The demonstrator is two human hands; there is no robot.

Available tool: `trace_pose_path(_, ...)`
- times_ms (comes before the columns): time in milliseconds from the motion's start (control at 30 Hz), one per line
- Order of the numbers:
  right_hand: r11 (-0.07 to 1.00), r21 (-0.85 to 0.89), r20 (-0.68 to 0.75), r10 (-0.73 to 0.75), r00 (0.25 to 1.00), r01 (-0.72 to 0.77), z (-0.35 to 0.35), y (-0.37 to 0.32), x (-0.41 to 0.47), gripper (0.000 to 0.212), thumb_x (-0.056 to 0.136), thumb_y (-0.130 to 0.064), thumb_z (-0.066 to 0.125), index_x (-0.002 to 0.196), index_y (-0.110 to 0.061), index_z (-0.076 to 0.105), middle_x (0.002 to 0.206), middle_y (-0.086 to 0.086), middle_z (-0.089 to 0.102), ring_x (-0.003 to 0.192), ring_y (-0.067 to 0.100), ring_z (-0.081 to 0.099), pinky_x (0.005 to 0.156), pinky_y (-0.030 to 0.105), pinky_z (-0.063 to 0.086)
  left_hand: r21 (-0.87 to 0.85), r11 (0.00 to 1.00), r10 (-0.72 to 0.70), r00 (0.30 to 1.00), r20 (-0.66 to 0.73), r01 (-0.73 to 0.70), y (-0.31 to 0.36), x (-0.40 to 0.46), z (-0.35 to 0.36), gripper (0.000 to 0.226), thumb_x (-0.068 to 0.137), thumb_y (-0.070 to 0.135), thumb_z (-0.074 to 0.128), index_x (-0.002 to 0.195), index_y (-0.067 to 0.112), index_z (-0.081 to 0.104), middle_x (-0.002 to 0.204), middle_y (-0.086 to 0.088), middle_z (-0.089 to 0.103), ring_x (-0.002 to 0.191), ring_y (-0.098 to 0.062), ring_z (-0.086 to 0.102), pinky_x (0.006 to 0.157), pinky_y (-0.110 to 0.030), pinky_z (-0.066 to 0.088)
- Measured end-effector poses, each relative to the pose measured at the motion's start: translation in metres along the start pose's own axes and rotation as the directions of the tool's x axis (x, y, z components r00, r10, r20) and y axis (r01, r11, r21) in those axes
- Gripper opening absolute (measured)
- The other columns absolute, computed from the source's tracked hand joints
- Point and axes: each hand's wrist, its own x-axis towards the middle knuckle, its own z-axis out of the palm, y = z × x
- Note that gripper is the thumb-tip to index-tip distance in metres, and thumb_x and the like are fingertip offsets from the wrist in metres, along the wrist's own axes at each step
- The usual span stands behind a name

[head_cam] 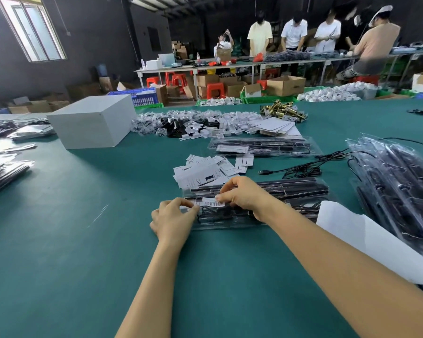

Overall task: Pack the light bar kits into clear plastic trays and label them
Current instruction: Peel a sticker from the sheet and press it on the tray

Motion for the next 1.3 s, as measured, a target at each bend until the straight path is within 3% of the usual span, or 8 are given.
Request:
trace_pose_path(100,0.995,-0.092,0.022,-0.026,0.999,0.027,0.007,0.0,0.0,0.017,0.08,-0.012,0.074,0.078,-0.016,0.057,0.081,-0.001,0.061,0.074,0.009,0.055,0.062,0.022,0.042,0.017,1.0,0.005,1.0,0.006,-0.005,-0.002,0.001,0.0,0.008,0.083,0.045,0.065,0.08,0.04,0.059,0.122,0.001,0.053,0.122,-0.027,0.038,0.097,-0.036,0.028)
trace_pose_path(200,0.993,-0.113,-0.01,-0.025,1.0,0.024,0.012,0.004,0.0,0.014,0.078,-0.013,0.074,0.079,-0.015,0.06,0.085,0.002,0.065,0.083,0.015,0.057,0.072,0.029,0.045,0.016,1.0,0.025,1.0,0.008,-0.025,-0.003,0.0,-0.001,0.013,0.083,0.046,0.065,0.078,0.038,0.055,0.12,0.0,0.055,0.119,-0.028,0.04,0.095,-0.036,0.029)
trace_pose_path(367,0.998,-0.067,-0.058,-0.004,0.998,0.0,0.018,0.008,0.0,0.017,0.075,-0.013,0.077,0.07,-0.017,0.062,0.078,0.001,0.066,0.078,0.015,0.058,0.064,0.025,0.044,-0.024,1.0,-0.002,0.999,0.034,0.002,-0.005,0.004,0.0,0.016,0.087,0.046,0.059,0.074,0.039,0.062,0.122,0.002,0.057,0.122,-0.027,0.039,0.101,-0.038,0.029)
trace_pose_path(600,0.994,-0.11,-0.096,-0.007,0.995,-0.003,0.027,0.012,0.0,0.016,0.073,-0.016,0.079,0.07,-0.019,0.063,0.084,0.003,0.072,0.087,0.021,0.068,0.081,0.038,0.055,-0.137,0.991,-0.001,0.999,0.051,0.008,-0.005,0.003,-0.001,0.035,0.086,0.052,0.057,0.062,0.03,0.069,0.095,0.004,0.066,0.112,-0.025,0.04,0.095,-0.037,0.028)
trace_pose_path(700,0.996,-0.094,-0.085,-0.008,0.996,0.0,0.027,0.013,0.001,0.016,0.073,-0.016,0.08,0.073,-0.016,0.064,0.085,0.005,0.072,0.088,0.022,0.069,0.086,0.042,0.055,-0.145,0.989,0.013,0.999,0.052,-0.006,-0.004,0.001,-0.003,0.036,0.081,0.051,0.064,0.052,0.03,0.061,0.1,0.002,0.065,0.111,-0.023,0.041,0.098,-0.038,0.029)
trace_pose_path(967,0.986,-0.166,-0.087,-0.023,0.996,0.008,0.028,0.014,0.001,0.018,0.071,-0.025,0.082,0.072,-0.021,0.064,0.082,0.0,0.072,0.086,0.019,0.068,0.085,0.044,0.054,-0.123,0.992,0.017,0.997,0.069,-0.008,-0.005,0.001,-0.004,0.01,0.073,0.042,0.072,0.065,0.038,0.069,0.11,0.008,0.062,0.114,-0.018,0.04,0.101,-0.037,0.029)
trace_pose_path(1300,0.962,-0.272,-0.096,-0.054,0.994,0.025,0.03,0.015,0.002,0.018,0.073,-0.028,0.078,0.075,-0.025,0.06,0.083,-0.005,0.07,0.085,0.015,0.066,0.081,0.039,0.055,-0.079,0.996,0.045,0.997,0.064,-0.04,-0.007,0.004,0.0,0.014,0.078,0.041,0.07,0.065,0.037,0.066,0.118,0.01,0.053,0.119,-0.019,0.037,0.096,-0.033,0.023)
